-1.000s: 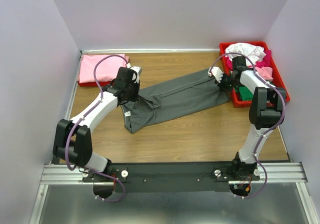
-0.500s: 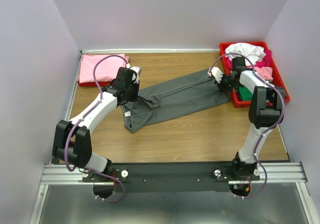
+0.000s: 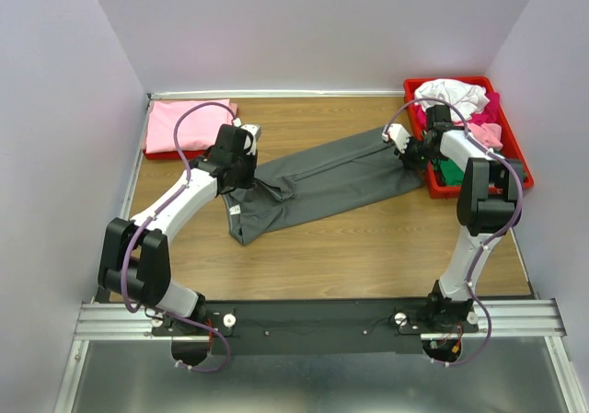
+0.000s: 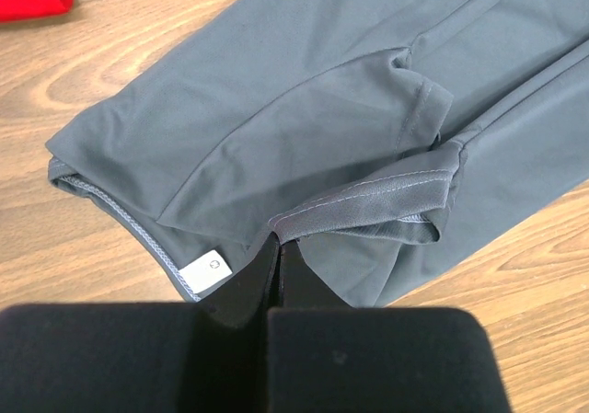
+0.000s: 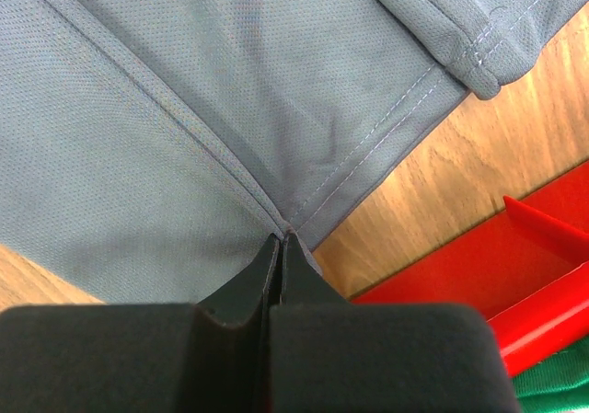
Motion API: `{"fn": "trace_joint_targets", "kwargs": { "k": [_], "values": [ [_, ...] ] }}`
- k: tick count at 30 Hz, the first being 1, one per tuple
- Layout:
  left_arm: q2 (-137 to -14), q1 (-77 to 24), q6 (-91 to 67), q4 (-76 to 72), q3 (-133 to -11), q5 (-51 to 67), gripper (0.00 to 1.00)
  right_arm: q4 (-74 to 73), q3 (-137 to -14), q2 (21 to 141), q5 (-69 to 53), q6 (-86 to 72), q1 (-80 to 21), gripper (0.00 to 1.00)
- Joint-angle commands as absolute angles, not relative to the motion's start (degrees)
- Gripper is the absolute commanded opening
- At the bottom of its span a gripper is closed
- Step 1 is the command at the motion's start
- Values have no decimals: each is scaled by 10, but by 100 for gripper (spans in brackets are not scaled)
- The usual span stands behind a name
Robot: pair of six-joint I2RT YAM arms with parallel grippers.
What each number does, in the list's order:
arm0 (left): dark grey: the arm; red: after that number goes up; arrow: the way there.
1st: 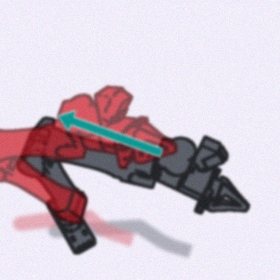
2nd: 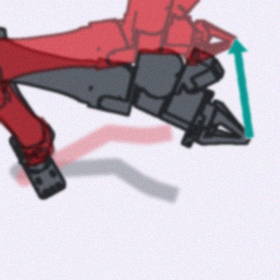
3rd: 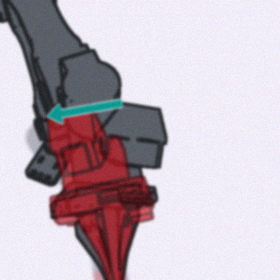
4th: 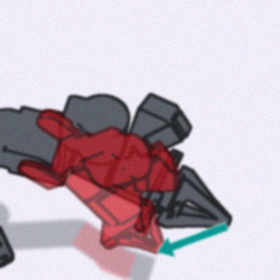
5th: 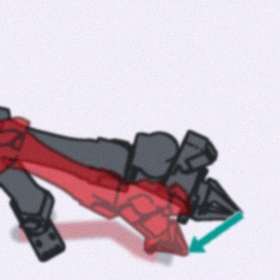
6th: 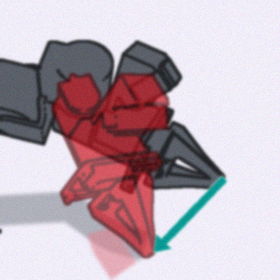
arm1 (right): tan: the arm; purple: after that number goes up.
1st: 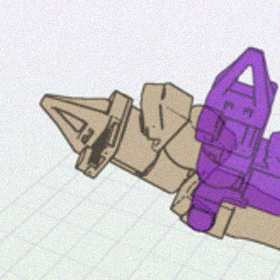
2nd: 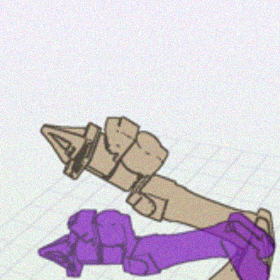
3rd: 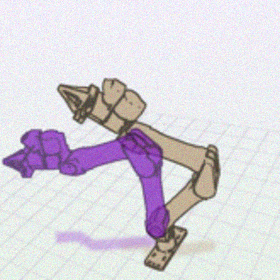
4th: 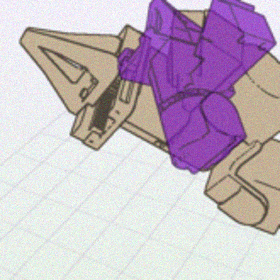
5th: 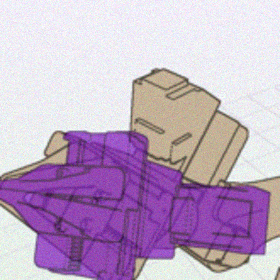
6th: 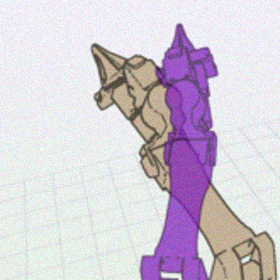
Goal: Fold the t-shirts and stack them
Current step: Fold the tshirt
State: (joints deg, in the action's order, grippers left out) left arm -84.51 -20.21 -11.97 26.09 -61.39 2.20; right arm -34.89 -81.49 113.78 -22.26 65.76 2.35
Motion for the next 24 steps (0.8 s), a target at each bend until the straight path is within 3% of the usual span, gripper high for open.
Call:
{"fn": "trace_joint_targets", "kwargs": {
  "k": [1,24],
  "values": [
    [-850,-198,-113,265,-632,33,0,-340,-837,1151,-214,647,19,5],
    [-788,-197,-125,283,-614,33,0,-332,-867,1173,-200,624,4,4]
  ]
}}
